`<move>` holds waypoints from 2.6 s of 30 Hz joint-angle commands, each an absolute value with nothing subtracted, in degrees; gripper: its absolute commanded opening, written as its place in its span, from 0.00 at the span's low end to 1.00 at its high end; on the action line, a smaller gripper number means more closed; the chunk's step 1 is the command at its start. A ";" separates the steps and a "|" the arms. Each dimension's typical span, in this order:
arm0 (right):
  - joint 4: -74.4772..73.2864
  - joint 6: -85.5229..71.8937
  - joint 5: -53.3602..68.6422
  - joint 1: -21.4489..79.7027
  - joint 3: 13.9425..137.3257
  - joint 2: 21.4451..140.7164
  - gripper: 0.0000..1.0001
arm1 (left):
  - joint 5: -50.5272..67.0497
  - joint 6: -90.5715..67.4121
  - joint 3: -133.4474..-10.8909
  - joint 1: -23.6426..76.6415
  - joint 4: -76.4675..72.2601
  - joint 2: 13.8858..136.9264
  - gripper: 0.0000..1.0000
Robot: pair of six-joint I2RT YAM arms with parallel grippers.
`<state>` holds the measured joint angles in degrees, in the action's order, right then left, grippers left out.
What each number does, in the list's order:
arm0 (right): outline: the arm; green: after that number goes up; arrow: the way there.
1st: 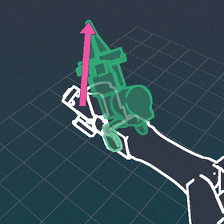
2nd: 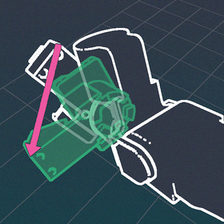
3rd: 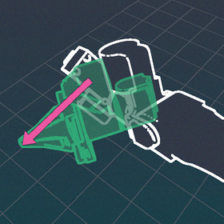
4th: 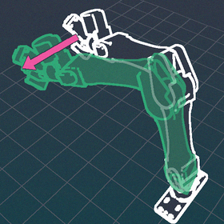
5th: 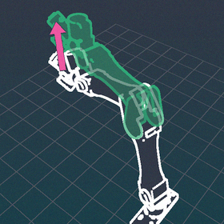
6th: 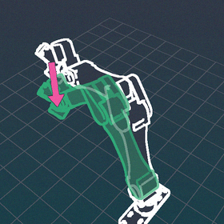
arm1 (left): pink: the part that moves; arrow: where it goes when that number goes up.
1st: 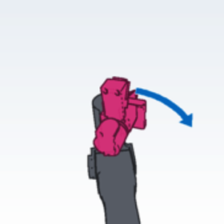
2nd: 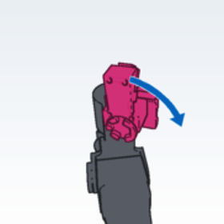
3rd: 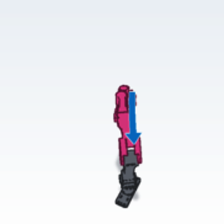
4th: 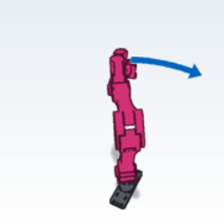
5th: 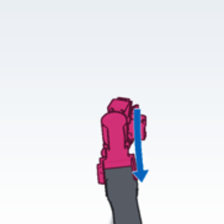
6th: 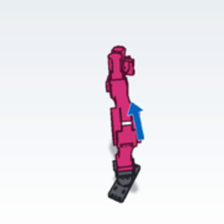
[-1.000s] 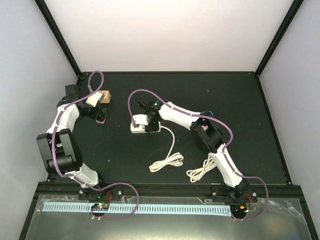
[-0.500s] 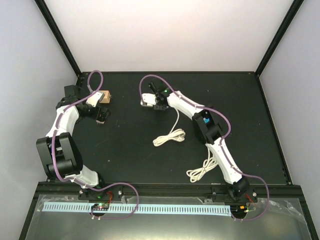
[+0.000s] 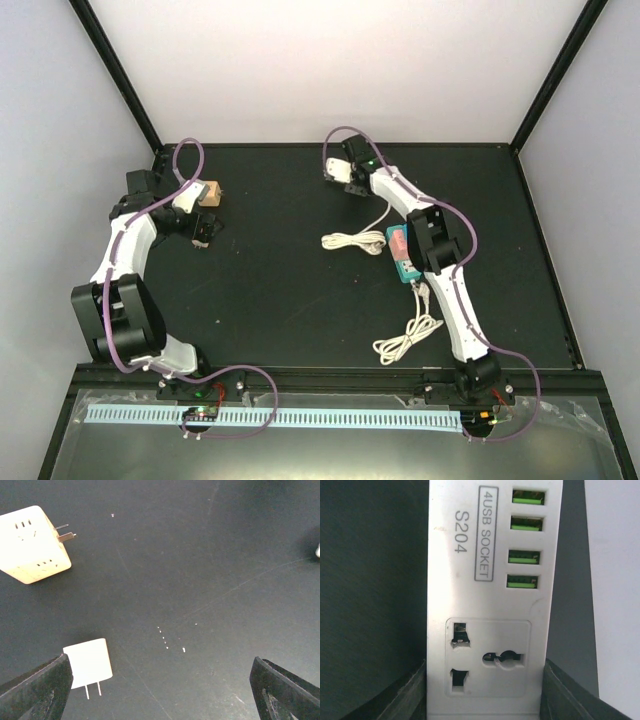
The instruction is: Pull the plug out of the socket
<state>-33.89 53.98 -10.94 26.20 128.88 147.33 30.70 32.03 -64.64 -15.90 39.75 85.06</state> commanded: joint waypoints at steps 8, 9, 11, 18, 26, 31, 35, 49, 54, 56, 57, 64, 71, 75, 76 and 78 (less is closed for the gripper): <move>-34.42 54.83 -10.90 16.17 124.73 146.17 0.46 | 33.98 30.15 -66.53 -14.66 41.46 79.97 0.99; -34.43 54.79 -10.78 15.17 124.55 145.98 0.46 | 33.97 30.04 -66.61 -14.55 41.54 79.78 0.99; -34.40 54.67 -10.78 13.54 124.18 145.67 0.46 | 34.09 30.04 -66.77 -14.29 41.67 79.44 0.99; -34.11 54.84 -10.96 7.53 121.23 143.96 0.46 | 33.89 30.48 -66.37 -13.00 41.40 78.18 0.99; -32.12 55.07 -10.61 0.19 113.90 140.22 0.46 | 33.12 34.67 -65.85 -8.67 42.94 78.03 0.99; -30.52 55.88 -9.37 -3.88 107.86 136.89 0.46 | 34.01 39.00 -64.93 -3.49 43.89 77.58 0.99; -29.18 56.42 -8.70 -6.28 102.54 134.11 0.47 | 34.43 43.64 -62.21 3.43 43.73 77.11 0.99; -30.79 52.15 -2.66 -7.56 96.37 125.55 0.78 | 29.60 49.85 -58.57 30.73 37.99 81.68 0.99; -32.51 50.57 -0.15 -7.55 96.58 122.75 0.88 | 28.27 49.72 -59.51 38.01 35.67 84.32 0.99; -33.62 50.20 0.68 -7.55 96.82 121.72 0.90 | 28.19 49.03 -60.53 40.82 34.97 85.63 0.99; -34.11 49.96 1.00 -7.56 97.08 121.35 0.90 | 28.10 48.57 -61.20 42.32 34.90 86.44 0.99; -36.25 46.74 5.32 -7.54 95.94 116.66 0.92 | 26.90 47.10 -63.50 54.52 32.41 91.12 0.96; -36.56 42.03 14.46 -7.51 89.63 109.85 0.95 | 25.26 45.67 -67.04 64.71 30.17 97.53 0.86; -36.01 39.85 18.36 -7.51 85.51 106.16 0.96 | 23.21 47.64 -66.49 69.40 26.67 99.10 0.79; -36.08 39.55 19.25 -7.53 84.74 105.52 0.95 | 22.54 47.65 -66.78 70.17 26.10 99.78 0.77; -36.36 38.85 20.65 -7.55 84.18 104.69 0.96 | 21.11 47.16 -67.88 71.51 25.19 101.42 0.75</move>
